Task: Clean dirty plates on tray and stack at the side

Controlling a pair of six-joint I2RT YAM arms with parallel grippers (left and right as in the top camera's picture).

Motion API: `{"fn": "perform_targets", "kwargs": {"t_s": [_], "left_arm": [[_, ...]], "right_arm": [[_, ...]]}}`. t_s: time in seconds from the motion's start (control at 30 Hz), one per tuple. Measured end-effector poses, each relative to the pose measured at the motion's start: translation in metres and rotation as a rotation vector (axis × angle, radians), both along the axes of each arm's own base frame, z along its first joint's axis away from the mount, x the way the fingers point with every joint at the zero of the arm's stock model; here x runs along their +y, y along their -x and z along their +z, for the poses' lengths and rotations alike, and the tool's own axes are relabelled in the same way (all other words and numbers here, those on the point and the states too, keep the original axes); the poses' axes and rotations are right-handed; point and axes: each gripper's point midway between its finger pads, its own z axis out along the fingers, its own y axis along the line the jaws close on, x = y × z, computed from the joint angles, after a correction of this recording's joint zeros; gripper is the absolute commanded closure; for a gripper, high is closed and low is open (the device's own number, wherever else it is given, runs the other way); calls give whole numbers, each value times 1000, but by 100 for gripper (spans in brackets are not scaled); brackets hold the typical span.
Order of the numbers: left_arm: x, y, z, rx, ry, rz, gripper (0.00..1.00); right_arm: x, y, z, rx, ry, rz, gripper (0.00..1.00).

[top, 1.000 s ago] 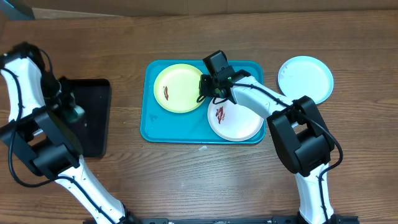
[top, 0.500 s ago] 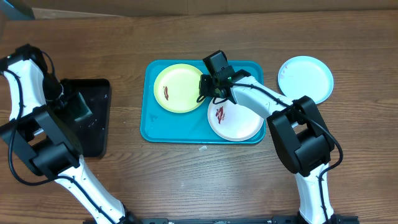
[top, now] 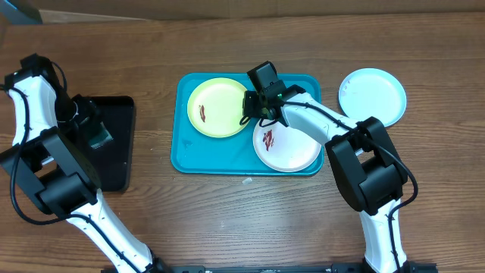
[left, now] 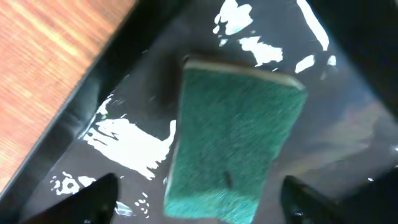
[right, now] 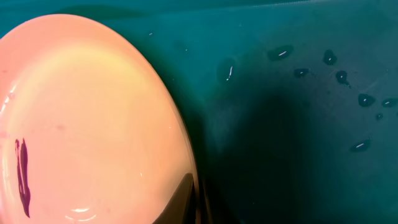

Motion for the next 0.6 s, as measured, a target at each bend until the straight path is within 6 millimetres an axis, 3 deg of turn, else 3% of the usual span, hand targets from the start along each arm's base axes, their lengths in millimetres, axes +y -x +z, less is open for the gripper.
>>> {"fn": "perform_targets", "kwargs": {"t_s": [0.07, 0.3, 0.43, 0.6], "left_arm": [[-4, -3, -5, -18, 23, 3, 31], [-17, 6, -38, -8, 68, 4, 30], [-17, 8, -40, -3, 63, 9, 41], [-17, 9, -39, 0, 63, 10, 39]], "right_arm": [[0, 0, 0, 1, 0, 0, 96], [0, 0, 0, 1, 1, 0, 96], [0, 1, 0, 3, 2, 0, 96], [0, 1, 0, 3, 2, 0, 96]]}}
